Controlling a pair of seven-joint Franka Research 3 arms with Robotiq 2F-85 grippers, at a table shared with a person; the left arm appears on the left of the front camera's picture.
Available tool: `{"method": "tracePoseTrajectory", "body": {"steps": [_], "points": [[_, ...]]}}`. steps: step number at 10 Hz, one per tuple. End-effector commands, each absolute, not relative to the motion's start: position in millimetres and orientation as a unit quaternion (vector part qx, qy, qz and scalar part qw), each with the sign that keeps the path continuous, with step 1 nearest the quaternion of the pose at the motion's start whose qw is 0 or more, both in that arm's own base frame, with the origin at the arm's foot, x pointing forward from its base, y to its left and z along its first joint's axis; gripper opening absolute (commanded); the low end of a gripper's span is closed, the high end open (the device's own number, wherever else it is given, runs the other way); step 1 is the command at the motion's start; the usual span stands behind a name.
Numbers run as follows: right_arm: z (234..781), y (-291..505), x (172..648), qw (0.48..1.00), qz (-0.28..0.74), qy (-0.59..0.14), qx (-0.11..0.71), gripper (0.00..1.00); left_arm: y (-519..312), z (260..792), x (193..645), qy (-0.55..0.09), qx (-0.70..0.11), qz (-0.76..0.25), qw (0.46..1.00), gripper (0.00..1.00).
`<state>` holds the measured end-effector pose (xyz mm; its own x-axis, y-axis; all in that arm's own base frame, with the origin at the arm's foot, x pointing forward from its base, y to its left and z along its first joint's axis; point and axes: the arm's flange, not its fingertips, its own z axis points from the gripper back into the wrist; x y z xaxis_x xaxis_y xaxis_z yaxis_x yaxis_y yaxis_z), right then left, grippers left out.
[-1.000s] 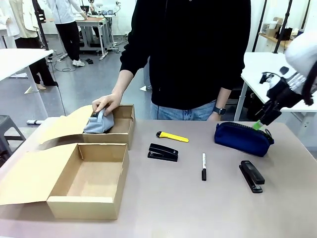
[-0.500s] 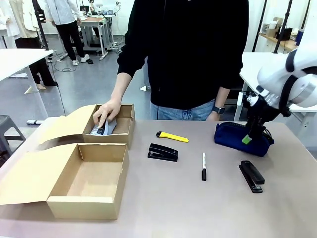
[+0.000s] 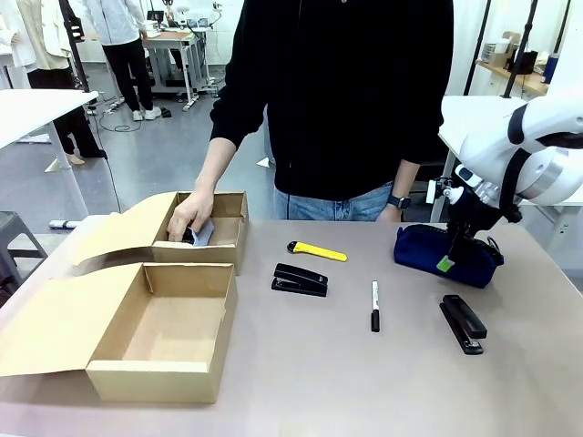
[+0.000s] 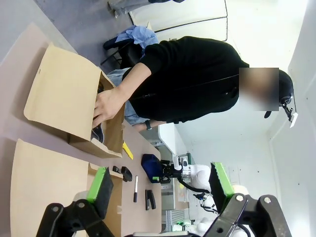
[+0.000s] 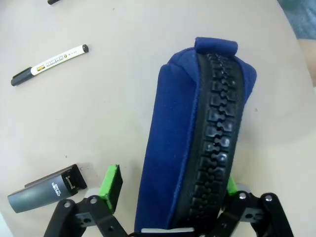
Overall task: Place items inside the box.
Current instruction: Pick up a Pencil pouch or Stapler and place it inside the Mailer Box closest to the robot.
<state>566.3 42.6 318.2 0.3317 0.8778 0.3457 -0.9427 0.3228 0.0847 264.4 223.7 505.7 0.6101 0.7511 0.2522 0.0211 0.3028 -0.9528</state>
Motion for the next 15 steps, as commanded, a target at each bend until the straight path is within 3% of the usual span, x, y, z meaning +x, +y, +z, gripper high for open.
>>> {"method": "tracePoseTrajectory", "body": {"steps": [1,2,3,4,11,13,15], "points": [[319,44,566,0.797,0.581,-0.105,0.129,0.40,223,504,265,-0.376,-0.539,0.242,0.714,1.00],[320,44,566,0.798,0.579,-0.105,0.128,0.00,223,504,265,-0.376,-0.539,0.242,0.714,1.00],[322,44,565,0.800,0.578,-0.106,0.124,0.36,223,504,265,-0.376,-0.539,0.242,0.714,1.00],[323,43,564,0.803,0.576,-0.102,0.114,0.00,223,504,265,-0.376,-0.539,0.242,0.714,1.00],[348,45,547,0.818,0.555,-0.122,0.088,0.00,223,504,265,-0.376,-0.539,0.242,0.714,1.00],[404,47,504,0.830,0.527,-0.140,0.117,0.00,223,504,265,-0.376,-0.539,0.242,0.714,1.00],[485,53,393,0.798,0.544,-0.216,0.142,0.01,223,504,265,-0.376,-0.539,0.242,0.714,1.00]]}}
